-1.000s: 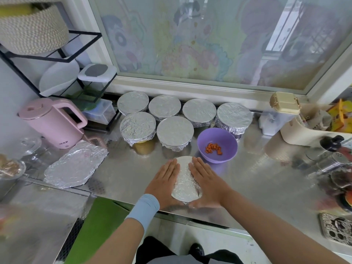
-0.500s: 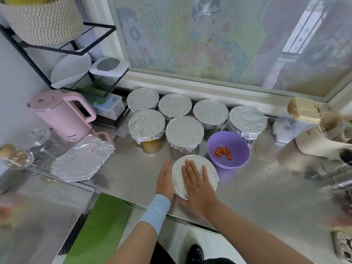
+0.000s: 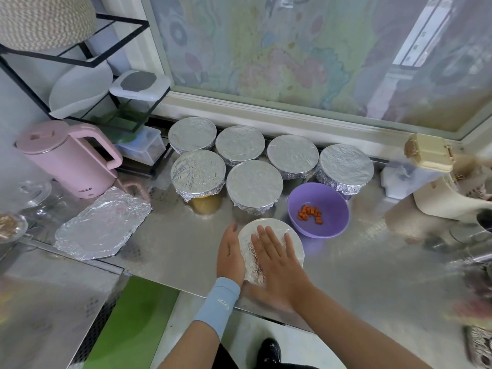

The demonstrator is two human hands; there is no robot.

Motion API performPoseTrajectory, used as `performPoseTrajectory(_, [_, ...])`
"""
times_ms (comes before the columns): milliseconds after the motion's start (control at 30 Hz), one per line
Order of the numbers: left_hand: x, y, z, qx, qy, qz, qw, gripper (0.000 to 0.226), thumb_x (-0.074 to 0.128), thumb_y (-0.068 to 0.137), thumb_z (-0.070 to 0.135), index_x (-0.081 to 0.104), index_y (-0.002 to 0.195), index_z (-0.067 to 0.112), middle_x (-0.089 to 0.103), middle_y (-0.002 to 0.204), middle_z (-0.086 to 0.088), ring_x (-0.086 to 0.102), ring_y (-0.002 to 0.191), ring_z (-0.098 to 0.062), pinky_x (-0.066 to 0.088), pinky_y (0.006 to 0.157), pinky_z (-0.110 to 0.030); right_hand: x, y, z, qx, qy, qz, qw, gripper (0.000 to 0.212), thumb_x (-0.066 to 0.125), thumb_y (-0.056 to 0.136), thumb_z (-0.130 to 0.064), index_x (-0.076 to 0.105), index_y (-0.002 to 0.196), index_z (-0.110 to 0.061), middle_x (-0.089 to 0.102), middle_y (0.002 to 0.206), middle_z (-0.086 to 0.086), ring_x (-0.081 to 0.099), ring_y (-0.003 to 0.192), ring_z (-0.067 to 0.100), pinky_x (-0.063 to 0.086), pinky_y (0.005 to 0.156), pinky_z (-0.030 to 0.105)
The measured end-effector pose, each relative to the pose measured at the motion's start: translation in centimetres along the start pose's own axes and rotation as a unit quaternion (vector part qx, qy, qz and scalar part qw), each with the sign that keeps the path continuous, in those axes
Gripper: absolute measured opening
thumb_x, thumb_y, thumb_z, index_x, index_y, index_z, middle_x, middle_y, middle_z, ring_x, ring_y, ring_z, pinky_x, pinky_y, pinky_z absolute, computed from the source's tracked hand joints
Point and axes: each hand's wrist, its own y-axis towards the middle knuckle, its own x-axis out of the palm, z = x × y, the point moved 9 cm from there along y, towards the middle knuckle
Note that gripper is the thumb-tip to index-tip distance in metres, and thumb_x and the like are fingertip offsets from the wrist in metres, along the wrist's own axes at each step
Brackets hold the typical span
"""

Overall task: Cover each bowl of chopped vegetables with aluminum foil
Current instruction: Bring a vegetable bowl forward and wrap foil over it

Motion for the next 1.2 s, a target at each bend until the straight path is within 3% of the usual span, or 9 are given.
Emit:
performPoseTrajectory(67, [0.2, 0.8, 2.8, 0.137, 0.163, -0.009, 0.977, 0.042, 0.034, 0.104, 0.023, 0.044, 0.144, 0.023, 0.046, 0.146, 0.008, 0.039, 0.134, -0.008, 0.027, 0.111, -0.023, -1.8, -0.3, 2.4, 0.052, 0.064, 0.053, 0.995, 0.079, 0.041, 0.092, -0.057, 0.022, 0.154, -0.013, 0.015, 0.162, 0.010, 0.008, 0.150, 0.028, 0.009, 0.119, 0.051])
performPoseTrajectory(133, [2.8, 1.5, 4.6, 0.245, 0.289, -0.069, 0.923, 0.046, 0.035, 0.101, 0.024, 0.042, 0.146, 0.021, 0.044, 0.149, 0.004, 0.036, 0.137, -0.012, 0.025, 0.115, -0.026, -2.9, -0.8, 5.6, 0.149, 0.149, 0.107, 0.972, 0.063, 0.039, 0.093, -0.042, 0.034, 0.149, -0.012, 0.032, 0.154, 0.009, 0.026, 0.144, 0.027, 0.027, 0.116, 0.049])
performPoseTrajectory(300, [6.5, 2.1, 3.1, 0.300, 0.494, -0.150, 0.802, 0.065, 0.010, 0.095, 0.044, 0.032, 0.151, 0.019, 0.029, 0.158, 0.004, 0.024, 0.145, -0.014, 0.016, 0.120, -0.029, -2.6, -1.0, 6.6, 0.175, 0.226, 0.133, 0.949, 0.050, 0.040, 0.094, -0.016, 0.043, 0.143, -0.008, 0.040, 0.147, 0.009, 0.035, 0.137, 0.023, 0.030, 0.116, 0.040])
performPoseTrajectory(567, [3.7, 1.9, 4.1, 0.269, 0.528, -0.073, 0.802, 0.051, 0.036, 0.100, 0.036, 0.033, 0.148, 0.019, 0.039, 0.150, 0.000, 0.034, 0.136, -0.020, 0.019, 0.115, -0.032, -2.0, 0.3, 7.2, 0.249, 0.294, 0.114, 0.916, 0.045, 0.043, 0.099, -0.010, 0.042, 0.144, -0.012, 0.042, 0.145, 0.004, 0.036, 0.134, 0.016, 0.019, 0.110, 0.016])
performPoseTrajectory(733, [7.1, 3.3, 4.0, 0.297, 0.509, -0.185, 0.787, 0.046, 0.032, 0.104, 0.035, 0.035, 0.148, 0.025, 0.038, 0.151, 0.006, 0.036, 0.138, -0.016, 0.029, 0.113, -0.030, -1.1, 0.7, 8.3, 0.318, 0.328, 0.104, 0.883, 0.036, 0.041, 0.103, -0.020, 0.052, 0.137, -0.020, 0.056, 0.133, -0.001, 0.049, 0.124, 0.017, 0.035, 0.103, 0.023])
performPoseTrajectory(833, [6.9, 3.7, 3.3, 0.301, 0.510, -0.170, 0.787, 0.042, 0.031, 0.103, 0.036, 0.042, 0.143, 0.027, 0.045, 0.143, 0.009, 0.043, 0.129, -0.015, 0.038, 0.105, -0.033, -1.5, 0.8, 8.4, 0.335, 0.348, 0.114, 0.868, 0.028, 0.042, 0.101, -0.018, 0.062, 0.120, -0.021, 0.063, 0.105, -0.007, 0.057, 0.099, 0.012, 0.039, 0.085, 0.020])
performPoseTrajectory(967, [7.0, 3.8, 3.5, 0.304, 0.507, -0.161, 0.791, 0.039, 0.033, 0.101, 0.035, 0.045, 0.137, 0.027, 0.048, 0.135, 0.008, 0.047, 0.121, -0.015, 0.041, 0.100, -0.033, -2.1, 1.0, 8.4, 0.337, 0.333, 0.125, 0.872, 0.026, 0.044, 0.099, -0.016, 0.065, 0.111, -0.025, 0.062, 0.091, -0.013, 0.057, 0.086, 0.011, 0.040, 0.076, 0.020])
performPoseTrajectory(1100, [6.9, 3.6, 3.8, 0.298, 0.504, -0.160, 0.794, 0.039, 0.035, 0.101, 0.037, 0.045, 0.137, 0.027, 0.049, 0.133, 0.007, 0.049, 0.118, -0.016, 0.043, 0.097, -0.033, -2.4, 1.1, 8.4, 0.337, 0.328, 0.124, 0.874, 0.024, 0.044, 0.098, -0.016, 0.065, 0.108, -0.024, 0.060, 0.087, -0.013, 0.056, 0.082, 0.010, 0.040, 0.072, 0.021])
performPoseTrajectory(1200, [6.1, 3.4, 3.4, 0.277, 0.499, -0.154, 0.807, 0.041, 0.034, 0.101, 0.039, 0.040, 0.140, 0.028, 0.046, 0.135, 0.007, 0.046, 0.122, -0.015, 0.040, 0.100, -0.030, -2.2, 1.6, 8.0, 0.301, 0.321, 0.087, 0.894, 0.026, 0.040, 0.101, -0.020, 0.062, 0.115, -0.025, 0.063, 0.101, -0.009, 0.058, 0.095, 0.012, 0.045, 0.084, 0.026])
